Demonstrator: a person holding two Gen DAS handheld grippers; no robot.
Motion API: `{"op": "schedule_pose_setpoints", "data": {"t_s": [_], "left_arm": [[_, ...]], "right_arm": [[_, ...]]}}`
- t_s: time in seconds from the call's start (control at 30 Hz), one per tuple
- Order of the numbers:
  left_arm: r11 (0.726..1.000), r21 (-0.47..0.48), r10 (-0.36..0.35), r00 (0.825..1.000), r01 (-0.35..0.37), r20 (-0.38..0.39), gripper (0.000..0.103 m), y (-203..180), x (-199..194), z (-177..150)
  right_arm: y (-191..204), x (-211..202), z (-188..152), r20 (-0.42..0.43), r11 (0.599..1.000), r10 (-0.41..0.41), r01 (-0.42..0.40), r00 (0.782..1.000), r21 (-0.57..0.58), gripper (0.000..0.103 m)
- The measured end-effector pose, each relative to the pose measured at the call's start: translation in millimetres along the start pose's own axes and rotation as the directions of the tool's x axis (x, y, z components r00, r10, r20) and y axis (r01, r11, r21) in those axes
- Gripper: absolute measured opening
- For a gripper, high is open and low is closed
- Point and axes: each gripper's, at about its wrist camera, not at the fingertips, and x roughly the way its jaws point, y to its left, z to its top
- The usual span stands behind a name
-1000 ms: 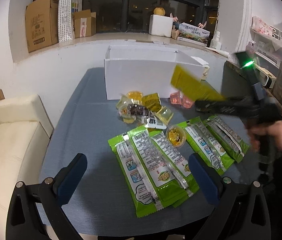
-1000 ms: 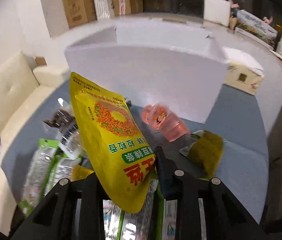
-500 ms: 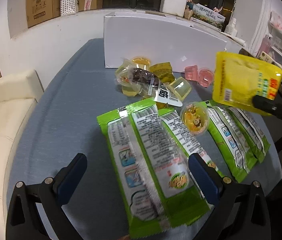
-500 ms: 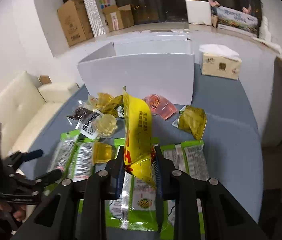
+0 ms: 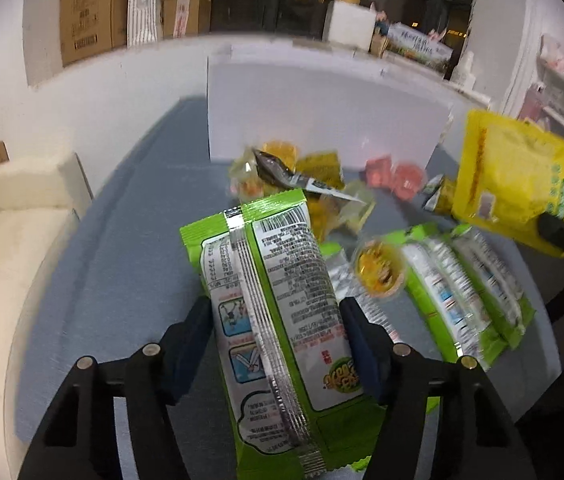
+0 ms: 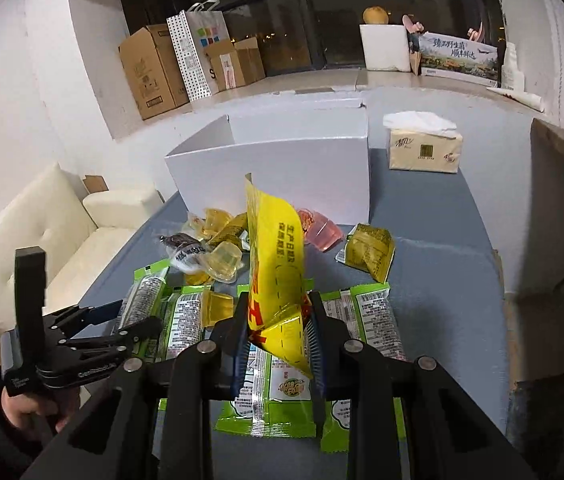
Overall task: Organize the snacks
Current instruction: 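Grasp green snack-bar packs with the left gripper while the right carries the yellow pouch to the box, then lower both held snacks into the white box and open both grippers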
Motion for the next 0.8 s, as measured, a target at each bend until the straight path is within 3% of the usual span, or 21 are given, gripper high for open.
{"op": "schedule_pose_setpoints", "data": {"t_s": [0.23,0.33,0.57,0.8], "left_arm": [[0.999,0.035,-0.041,0.989,0.037,0.143,0.069,-3.9,-50.7,28.6],[0.998,0.062,-0.045,0.982,0.034,0.182,0.069,-9.1,-53.5,51.5],[0.992,0.128,-0.048,0.971,0.018,0.235,0.070,-16.4,-29.3,136.7],[0.979,0.206,-0.045,0.969,-0.006,0.243,0.070,-21.4,20.1,226.7]], "right_arm": [[5.9,-15.5,10.1,0.049,1.000,0.010,-0.010,0.999,0.001,0.028],[10.5,-20.2,24.3,0.088,1.000,-0.003,0.004,0.996,-0.012,0.028],[14.2,3.3,90.0,0.156,0.999,-0.035,0.039,0.987,-0.023,0.028],[2.1,66.5,159.7,0.117,0.998,-0.062,0.062,0.991,-0.001,0.028]]}}
